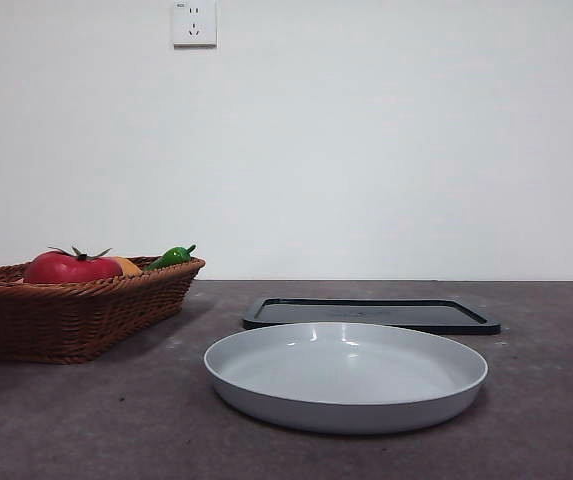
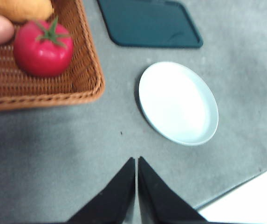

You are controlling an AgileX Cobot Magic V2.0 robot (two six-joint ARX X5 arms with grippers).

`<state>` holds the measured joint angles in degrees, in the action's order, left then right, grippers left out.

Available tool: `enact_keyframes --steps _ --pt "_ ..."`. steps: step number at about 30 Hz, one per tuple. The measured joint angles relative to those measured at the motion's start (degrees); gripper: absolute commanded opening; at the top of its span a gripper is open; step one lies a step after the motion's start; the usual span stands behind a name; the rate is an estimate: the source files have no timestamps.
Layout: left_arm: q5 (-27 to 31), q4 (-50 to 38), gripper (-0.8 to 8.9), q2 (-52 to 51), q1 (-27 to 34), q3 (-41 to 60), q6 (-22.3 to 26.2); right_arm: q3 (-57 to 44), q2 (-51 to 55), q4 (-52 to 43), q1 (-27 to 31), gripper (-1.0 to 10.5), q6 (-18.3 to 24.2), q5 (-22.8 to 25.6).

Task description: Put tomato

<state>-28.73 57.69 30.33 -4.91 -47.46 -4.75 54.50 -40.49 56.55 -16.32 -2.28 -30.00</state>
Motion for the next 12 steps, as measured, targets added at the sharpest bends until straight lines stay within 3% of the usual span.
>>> enact_keyframes --steps 6,8,12 --pt "0.0 -0.04 0.41 0.0 0.0 0.0 0.85 0.0 0.0 -0.02 -0.55 0.1 0.57 0.02" --pt "0.0 -0.02 1.2 0.0 0.0 0.0 0.85 0.0 0.0 -0.02 -0.55 0.7 0.59 0.02" --pt "0.0 -0.09 3.75 0.0 0.0 0.0 0.85 0.0 0.0 -0.13 -0.55 3.4 0.63 0.02"
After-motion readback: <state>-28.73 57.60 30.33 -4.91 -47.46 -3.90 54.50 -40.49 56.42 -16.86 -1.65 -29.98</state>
